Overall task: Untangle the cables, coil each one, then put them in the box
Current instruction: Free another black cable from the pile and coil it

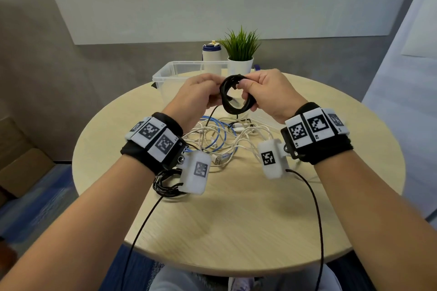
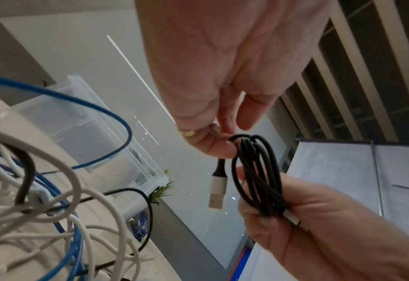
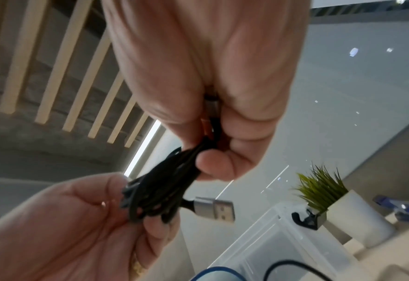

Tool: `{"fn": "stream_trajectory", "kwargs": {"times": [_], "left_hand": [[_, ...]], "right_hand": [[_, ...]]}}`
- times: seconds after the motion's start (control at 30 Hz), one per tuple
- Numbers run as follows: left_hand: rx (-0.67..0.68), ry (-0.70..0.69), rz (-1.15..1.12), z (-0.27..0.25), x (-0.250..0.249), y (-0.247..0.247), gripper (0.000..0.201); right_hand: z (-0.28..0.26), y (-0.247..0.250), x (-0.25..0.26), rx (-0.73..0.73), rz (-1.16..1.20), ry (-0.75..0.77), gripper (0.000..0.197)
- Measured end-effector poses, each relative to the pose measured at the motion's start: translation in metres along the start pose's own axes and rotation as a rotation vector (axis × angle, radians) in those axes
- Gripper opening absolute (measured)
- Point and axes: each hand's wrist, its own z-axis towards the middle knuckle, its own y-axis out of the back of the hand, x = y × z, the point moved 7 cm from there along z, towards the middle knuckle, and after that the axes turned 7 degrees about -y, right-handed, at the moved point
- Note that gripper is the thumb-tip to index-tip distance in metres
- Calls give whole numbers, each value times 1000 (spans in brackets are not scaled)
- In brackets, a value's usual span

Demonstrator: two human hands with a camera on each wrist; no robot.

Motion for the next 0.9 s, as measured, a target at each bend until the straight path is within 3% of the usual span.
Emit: {"fn": "stream_trajectory", "kwargs": {"times": [0.2, 0.4, 0.63, 0.9], "left_hand": [[17, -96, 155, 5, 2, 8, 21], [13, -61, 236, 16, 12, 12, 16], [-53, 12, -229, 26, 31, 13, 10], [-81, 129, -534, 37, 54, 5, 11]], "right_hand": [[6, -5, -12, 21, 159, -51, 15], [16, -12, -15, 92, 331, -86, 16], [26, -13, -28, 99, 342, -118, 15], [38, -27, -40, 135, 453, -166, 23]]}}
